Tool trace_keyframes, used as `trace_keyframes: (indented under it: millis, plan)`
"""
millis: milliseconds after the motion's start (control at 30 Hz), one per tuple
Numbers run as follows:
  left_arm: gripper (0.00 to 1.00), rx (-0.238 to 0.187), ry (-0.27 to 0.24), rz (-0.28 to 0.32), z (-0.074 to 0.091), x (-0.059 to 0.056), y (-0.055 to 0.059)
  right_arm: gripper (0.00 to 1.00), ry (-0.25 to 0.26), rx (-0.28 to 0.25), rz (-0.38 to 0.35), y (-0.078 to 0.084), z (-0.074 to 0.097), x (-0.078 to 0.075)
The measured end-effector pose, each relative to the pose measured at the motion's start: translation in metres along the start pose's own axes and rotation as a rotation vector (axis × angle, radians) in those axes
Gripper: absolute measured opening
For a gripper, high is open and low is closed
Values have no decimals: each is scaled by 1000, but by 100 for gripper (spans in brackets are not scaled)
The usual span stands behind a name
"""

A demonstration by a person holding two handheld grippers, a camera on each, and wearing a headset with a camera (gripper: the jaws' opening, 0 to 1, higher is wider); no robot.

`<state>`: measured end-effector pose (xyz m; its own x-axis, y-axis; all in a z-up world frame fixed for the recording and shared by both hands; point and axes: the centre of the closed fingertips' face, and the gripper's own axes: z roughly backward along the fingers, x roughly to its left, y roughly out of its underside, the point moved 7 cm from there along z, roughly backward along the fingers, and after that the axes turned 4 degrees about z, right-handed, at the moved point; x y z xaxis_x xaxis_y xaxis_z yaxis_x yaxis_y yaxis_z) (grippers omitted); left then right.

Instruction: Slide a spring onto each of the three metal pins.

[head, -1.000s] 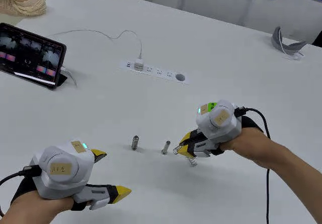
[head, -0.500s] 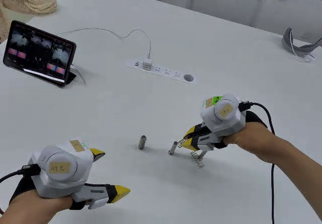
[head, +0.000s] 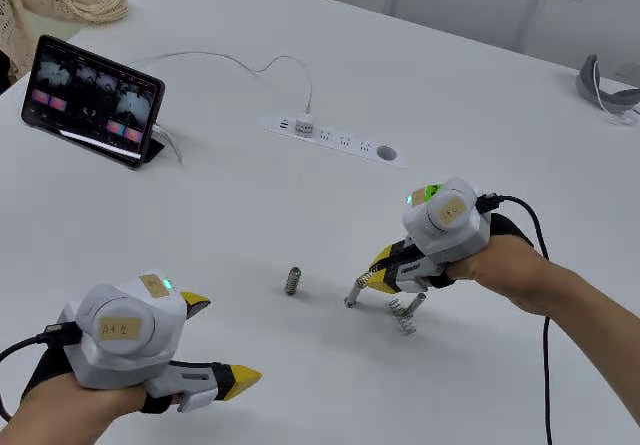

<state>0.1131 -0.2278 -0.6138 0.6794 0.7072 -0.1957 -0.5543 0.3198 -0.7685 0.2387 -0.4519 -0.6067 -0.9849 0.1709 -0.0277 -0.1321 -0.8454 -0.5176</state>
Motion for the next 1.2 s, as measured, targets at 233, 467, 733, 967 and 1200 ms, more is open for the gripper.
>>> trace_keyframes:
  millis: [233, 467, 733, 967, 1200]
  plan:
    - [68, -2, -2, 5, 0, 1, 0, 13, -7, 8, 10, -1, -4, 0]
    - [68, -3, -3, 1, 1, 0, -2, 13, -11, 1, 10, -3, -6, -2]
    - [67, -6, -9, 3, 3, 2, -4, 13, -13, 4, 17, -4, -7, -3]
    - [67, -3, -6, 3, 3, 1, -3, 13, -13, 12, 39, -8, -9, 0]
    - [67, -4, -1, -1, 2, 0, -5, 13, -14, 27, 62, -11, -10, 0]
